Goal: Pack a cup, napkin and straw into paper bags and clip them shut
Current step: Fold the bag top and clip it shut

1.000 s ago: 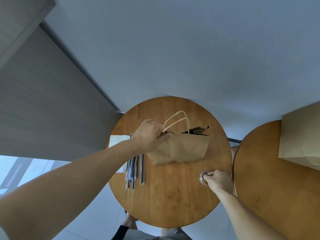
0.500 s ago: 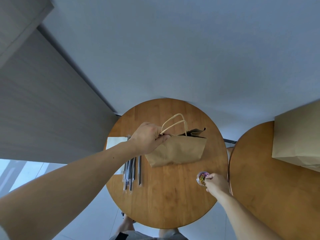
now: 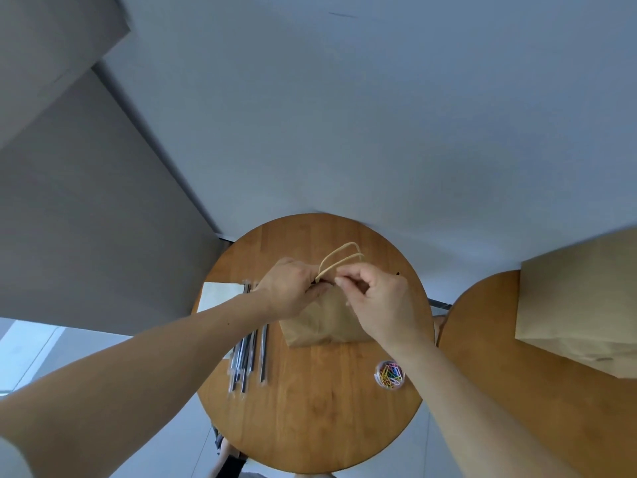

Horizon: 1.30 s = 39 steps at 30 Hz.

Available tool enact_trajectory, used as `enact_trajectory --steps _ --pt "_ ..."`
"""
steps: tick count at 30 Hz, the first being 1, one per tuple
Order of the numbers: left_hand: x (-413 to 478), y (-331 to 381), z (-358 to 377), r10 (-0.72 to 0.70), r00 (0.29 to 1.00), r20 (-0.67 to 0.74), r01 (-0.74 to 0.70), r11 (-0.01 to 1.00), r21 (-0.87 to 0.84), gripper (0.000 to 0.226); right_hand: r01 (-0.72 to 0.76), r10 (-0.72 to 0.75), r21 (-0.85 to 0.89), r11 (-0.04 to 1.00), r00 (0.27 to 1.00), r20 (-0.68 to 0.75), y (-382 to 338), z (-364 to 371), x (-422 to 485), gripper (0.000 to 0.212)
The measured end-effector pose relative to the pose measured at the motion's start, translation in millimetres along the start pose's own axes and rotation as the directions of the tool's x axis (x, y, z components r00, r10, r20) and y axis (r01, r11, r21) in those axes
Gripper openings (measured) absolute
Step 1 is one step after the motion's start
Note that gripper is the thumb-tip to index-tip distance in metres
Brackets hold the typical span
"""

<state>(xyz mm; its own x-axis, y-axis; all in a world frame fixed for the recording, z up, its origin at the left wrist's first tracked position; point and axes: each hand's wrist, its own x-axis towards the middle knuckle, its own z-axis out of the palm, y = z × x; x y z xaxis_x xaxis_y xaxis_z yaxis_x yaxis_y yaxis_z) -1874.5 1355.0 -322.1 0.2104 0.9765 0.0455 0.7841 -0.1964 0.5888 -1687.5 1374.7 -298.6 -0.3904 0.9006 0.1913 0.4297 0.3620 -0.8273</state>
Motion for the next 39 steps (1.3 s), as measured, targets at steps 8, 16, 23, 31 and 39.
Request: enact_trajectory --steps 8,16,23,31,39 --pt "-1.6 -6.2 -0.3 0.047 0.998 -0.03 -0.046 0.999 0.016 0.064 -0.03 0.07 -0.246 0.969 0.986 0.153 14.3 11.5 14.0 0.011" --pt "-3.3 -4.3 4.3 -0.113 0.988 0.109 0.1 0.988 0.118 0.025 0.024 0.069 -0.396 0.918 0.973 0.219 12.2 9.6 16.8 0.013" --pt "-0.6 -3.9 8.5 -0.151 0.98 0.128 0.128 0.976 0.175 0.025 0.113 0.101 -0.609 0.785 0.947 0.306 12.7 8.5 15.5 0.023" --pt "-1.2 -1.8 10.5 -0.138 0.986 0.097 0.119 0.976 0.18 0.024 0.111 0.122 -0.655 0.748 0.947 0.299 16.5 11.1 17.7 0.024" --pt "-2.1 -3.3 -7.6 -0.11 0.992 0.065 0.104 0.991 0.089 0.008 0.276 -0.273 -0.303 0.912 0.961 0.051 30.4 -24.5 3.7 0.017"
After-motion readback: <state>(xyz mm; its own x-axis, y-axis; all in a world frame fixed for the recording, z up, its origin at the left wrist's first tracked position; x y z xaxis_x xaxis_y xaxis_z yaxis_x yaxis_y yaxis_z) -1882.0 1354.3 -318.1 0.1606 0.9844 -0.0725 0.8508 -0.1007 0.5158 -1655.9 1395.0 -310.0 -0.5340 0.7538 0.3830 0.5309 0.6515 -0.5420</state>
